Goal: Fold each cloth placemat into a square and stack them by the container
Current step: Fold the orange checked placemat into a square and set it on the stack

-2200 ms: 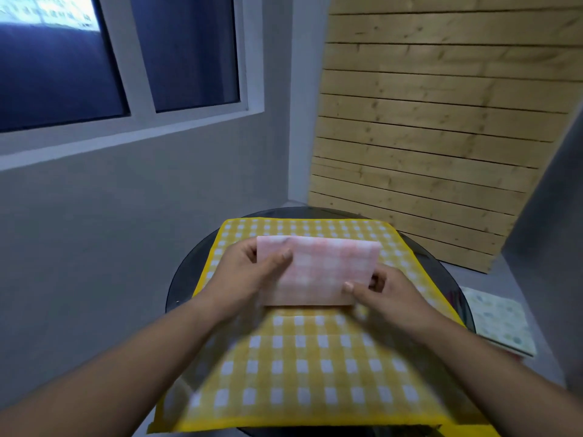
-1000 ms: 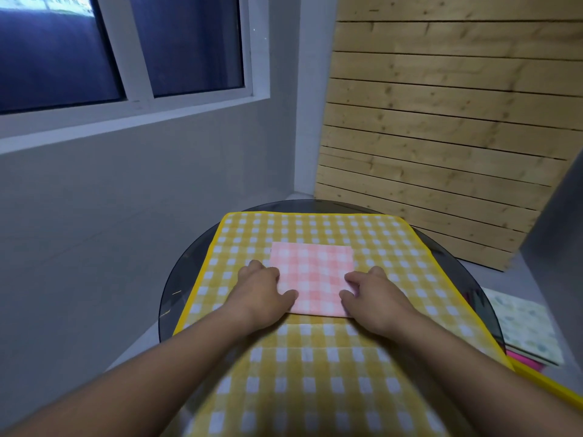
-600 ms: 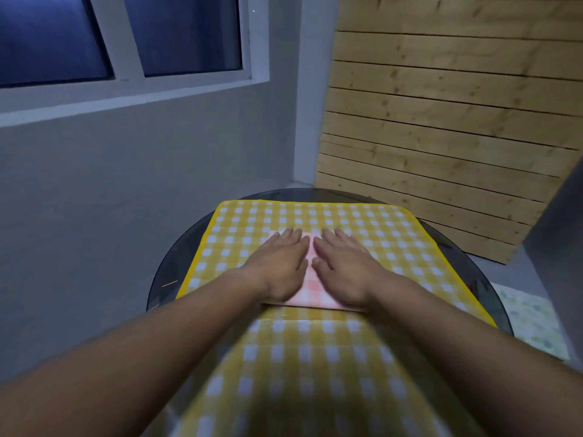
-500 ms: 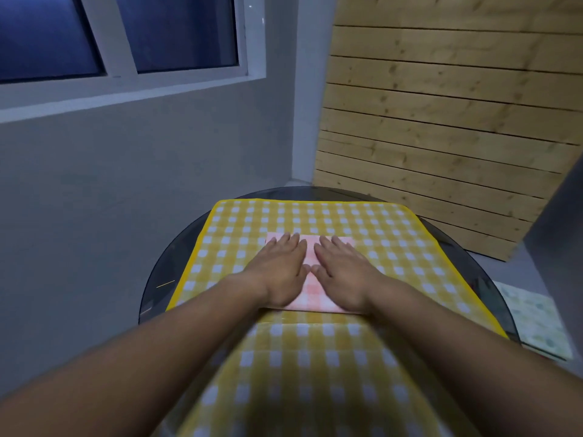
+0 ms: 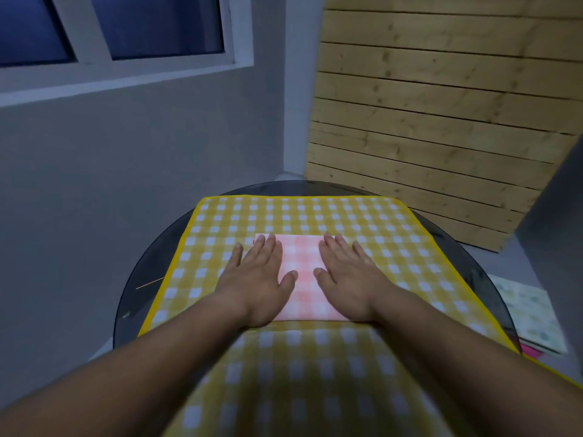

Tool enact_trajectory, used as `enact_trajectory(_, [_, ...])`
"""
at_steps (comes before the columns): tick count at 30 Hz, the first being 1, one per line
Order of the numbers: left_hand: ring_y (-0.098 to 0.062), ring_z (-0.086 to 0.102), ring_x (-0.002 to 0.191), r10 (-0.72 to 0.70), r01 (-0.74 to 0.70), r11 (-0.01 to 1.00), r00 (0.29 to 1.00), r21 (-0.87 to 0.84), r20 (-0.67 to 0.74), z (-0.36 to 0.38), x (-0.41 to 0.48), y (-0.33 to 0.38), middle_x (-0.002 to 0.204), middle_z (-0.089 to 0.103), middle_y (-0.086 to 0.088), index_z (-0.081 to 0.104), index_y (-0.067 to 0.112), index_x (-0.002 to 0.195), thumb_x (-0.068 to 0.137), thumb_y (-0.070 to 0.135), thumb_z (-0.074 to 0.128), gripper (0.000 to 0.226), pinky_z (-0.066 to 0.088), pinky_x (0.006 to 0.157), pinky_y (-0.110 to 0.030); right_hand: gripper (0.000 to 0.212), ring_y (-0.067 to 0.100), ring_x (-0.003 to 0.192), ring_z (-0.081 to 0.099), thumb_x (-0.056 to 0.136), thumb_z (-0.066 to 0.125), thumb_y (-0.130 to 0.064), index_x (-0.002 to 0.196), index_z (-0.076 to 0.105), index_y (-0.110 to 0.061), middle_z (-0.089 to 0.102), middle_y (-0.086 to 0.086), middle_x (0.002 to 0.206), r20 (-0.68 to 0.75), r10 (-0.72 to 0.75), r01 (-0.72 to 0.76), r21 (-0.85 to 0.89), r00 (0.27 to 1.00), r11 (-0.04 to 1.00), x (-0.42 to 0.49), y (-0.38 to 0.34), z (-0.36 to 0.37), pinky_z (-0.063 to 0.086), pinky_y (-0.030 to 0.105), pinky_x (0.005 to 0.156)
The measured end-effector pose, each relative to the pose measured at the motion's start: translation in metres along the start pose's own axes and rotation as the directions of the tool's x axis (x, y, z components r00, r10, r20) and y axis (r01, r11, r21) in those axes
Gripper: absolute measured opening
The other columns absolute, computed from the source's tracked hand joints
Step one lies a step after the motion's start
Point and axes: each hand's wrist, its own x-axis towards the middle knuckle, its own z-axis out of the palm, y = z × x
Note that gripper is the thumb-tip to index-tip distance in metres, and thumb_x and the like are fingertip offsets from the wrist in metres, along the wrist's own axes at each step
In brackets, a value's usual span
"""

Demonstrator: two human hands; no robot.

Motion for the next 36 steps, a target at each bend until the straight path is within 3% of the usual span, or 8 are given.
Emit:
enact_trajectory(8, [-0.027,-0.021,0.151,-0.058,0.058,0.998,0.998,0.019,-0.005,0.003,-0.002,0.0,0.165,-0.021,-0.001,-0.009,0.024,0.158,0.097,0.064,0.007,0.075,-0.014,0.121,-0.05,0.07,0.017,0.15,-0.018,0.101,0.012,-0.052,0.156,-0.008,-0.015,-0.017,0.005,0.164,0.014,0.026,-0.026,-0.019,1.0,0.999,0.0,0.002,0.001,-0.009,0.04,0.123])
enact_trajectory(15, [-0.024,-0.023,0.151,-0.026,0.026,1.0,0.999,0.006,0.031,0.0,0.001,-0.007,0.164,-0.022,0.0,-0.011,0.021,0.158,0.096,0.067,0.009,0.079,-0.013,0.122,-0.05,0.074,0.016,0.15,-0.02,0.099,0.011,-0.055,0.156,-0.01,-0.013,-0.021,0.004,0.163,0.053,0.044,-0.042,-0.037,0.998,0.998,0.003,0.008,0.001,-0.01,0.04,0.123])
enact_trajectory(18, [-0.023,-0.022,0.151,0.004,-0.004,1.0,1.0,0.031,0.02,-0.002,-0.001,-0.011,0.165,-0.021,0.0,-0.01,0.021,0.159,0.096,0.068,0.009,0.08,-0.014,0.121,-0.05,0.071,0.01,0.149,-0.021,0.1,0.012,-0.055,0.156,-0.011,-0.017,-0.023,-0.002,0.162,0.081,0.015,-0.015,-0.007,0.997,1.0,0.001,0.016,-0.003,-0.011,0.038,0.122])
enact_trajectory(21, [-0.022,-0.014,0.153,0.01,-0.012,0.995,1.0,-0.096,-0.021,-0.006,-0.006,-0.011,0.167,-0.012,-0.003,-0.001,0.021,0.16,0.098,0.065,0.021,0.079,-0.008,0.124,-0.045,0.071,0.006,0.15,-0.013,0.1,0.02,-0.057,0.157,-0.003,-0.022,-0.014,-0.006,0.164,0.048,-0.007,0.001,0.14,0.999,0.99,-0.006,0.02,-0.011,-0.007,0.034,0.123])
enact_trajectory(24, [-0.025,0.018,0.151,-0.087,0.029,0.958,0.977,-0.284,-0.195,-0.018,-0.016,-0.008,0.163,0.023,-0.008,0.026,0.018,0.154,0.092,0.062,0.045,0.078,0.018,0.122,-0.039,0.067,0.011,0.148,0.02,0.098,0.045,-0.048,0.156,0.02,-0.022,0.018,-0.007,0.163,-0.134,0.096,-0.018,0.489,0.986,0.872,-0.02,0.018,-0.021,0.017,0.033,0.121])
enact_trajectory(27, [-0.029,0.043,0.131,-0.249,0.144,0.919,0.934,-0.368,-0.257,-0.031,-0.024,-0.009,0.14,0.049,-0.007,0.044,0.016,0.139,0.086,0.055,0.06,0.068,0.041,0.105,-0.039,0.049,0.016,0.109,0.059,0.095,0.058,-0.029,0.141,0.046,-0.016,0.059,-0.002,0.126,-0.248,0.269,-0.065,0.61,0.931,0.789,-0.031,0.014,-0.028,0.046,0.032,0.097])
enact_trajectory(30, [-0.026,0.056,0.112,-0.348,0.261,0.837,0.932,-0.481,-0.099,-0.042,-0.028,-0.01,0.125,0.055,-0.003,0.047,0.016,0.128,0.082,0.049,0.069,0.06,0.046,0.083,-0.033,0.029,0.015,0.071,0.062,0.091,0.062,-0.024,0.118,0.056,-0.015,0.064,-0.001,0.084,-0.113,0.429,-0.221,0.725,0.896,0.652,-0.033,0.011,-0.034,0.046,0.028,0.063])
enact_trajectory(36, [-0.017,0.057,0.078,-0.404,0.343,0.74,0.915,-0.579,0.027,-0.053,-0.025,-0.013,0.086,0.059,0.0,0.053,0.015,0.088,0.075,0.042,0.08,0.04,0.043,0.06,-0.03,0.006,0.03,0.07,0.062,0.084,0.066,-0.01,0.085,0.061,-0.006,0.064,0.017,0.082,0.16,0.485,-0.359,0.864,0.86,0.352,-0.029,-0.002,-0.046,0.054,0.04,0.067])
